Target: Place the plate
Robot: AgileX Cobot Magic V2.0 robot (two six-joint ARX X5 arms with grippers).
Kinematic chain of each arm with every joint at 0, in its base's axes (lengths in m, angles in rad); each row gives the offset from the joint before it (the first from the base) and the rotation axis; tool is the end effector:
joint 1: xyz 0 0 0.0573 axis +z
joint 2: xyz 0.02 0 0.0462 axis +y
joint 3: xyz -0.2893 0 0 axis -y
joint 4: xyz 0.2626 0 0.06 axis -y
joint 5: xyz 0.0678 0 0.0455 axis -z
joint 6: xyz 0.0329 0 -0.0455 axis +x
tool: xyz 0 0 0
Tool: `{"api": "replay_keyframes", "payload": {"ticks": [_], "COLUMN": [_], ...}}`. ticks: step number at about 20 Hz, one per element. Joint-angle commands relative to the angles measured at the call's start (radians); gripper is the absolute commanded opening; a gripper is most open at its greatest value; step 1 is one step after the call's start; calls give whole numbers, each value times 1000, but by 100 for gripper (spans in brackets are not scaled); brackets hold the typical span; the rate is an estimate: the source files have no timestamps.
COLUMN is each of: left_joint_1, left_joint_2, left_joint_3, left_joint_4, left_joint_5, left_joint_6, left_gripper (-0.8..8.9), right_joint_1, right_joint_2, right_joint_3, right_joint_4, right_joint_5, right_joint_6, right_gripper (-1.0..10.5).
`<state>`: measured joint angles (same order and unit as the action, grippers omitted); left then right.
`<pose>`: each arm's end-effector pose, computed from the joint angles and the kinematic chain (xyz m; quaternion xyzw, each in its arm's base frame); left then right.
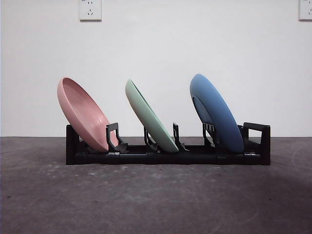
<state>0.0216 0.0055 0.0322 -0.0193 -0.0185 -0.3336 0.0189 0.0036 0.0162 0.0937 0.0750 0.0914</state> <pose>0.0923 0.0026 0.1728 -0.1660 -0.0070 0.0192 0.9859 0.0926 -0.0007 0.1785 0.0481 -0.0543 -0.0256 0.9970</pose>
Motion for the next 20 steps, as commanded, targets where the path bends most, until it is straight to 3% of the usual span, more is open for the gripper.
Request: {"api": "replay_keyframes", "payload": {"ticks": [1, 4, 8, 12, 17, 20], "left_joint_1": [-2, -2, -2, -2, -2, -2], "left_joint_2": [-2, -2, -1, 13, 74, 137], "left_joint_3": [-18, -18, 10, 109, 309, 442], "left_joint_4": [79, 171, 216, 36, -220, -374], "left_joint_5": [15, 56, 85, 162, 281, 286], "left_joint_6": [-149, -202, -283, -285, -275, -212], "left_gripper": [7, 7, 7, 10, 11, 11], "right_joint_1": [0, 0, 0, 0, 0, 0], "right_joint_2": [0, 0, 3, 70, 223, 335], "right_joint_3": [-2, 0, 53, 174, 348, 469], "right_joint_4": [53, 98, 38, -195, -354, -468], "right_joint_5": [4, -5, -143, -198, -290, -347], "right_joint_6": [117, 193, 250, 281, 267, 264], "right_gripper": [14, 14, 14, 14, 14, 14]}}
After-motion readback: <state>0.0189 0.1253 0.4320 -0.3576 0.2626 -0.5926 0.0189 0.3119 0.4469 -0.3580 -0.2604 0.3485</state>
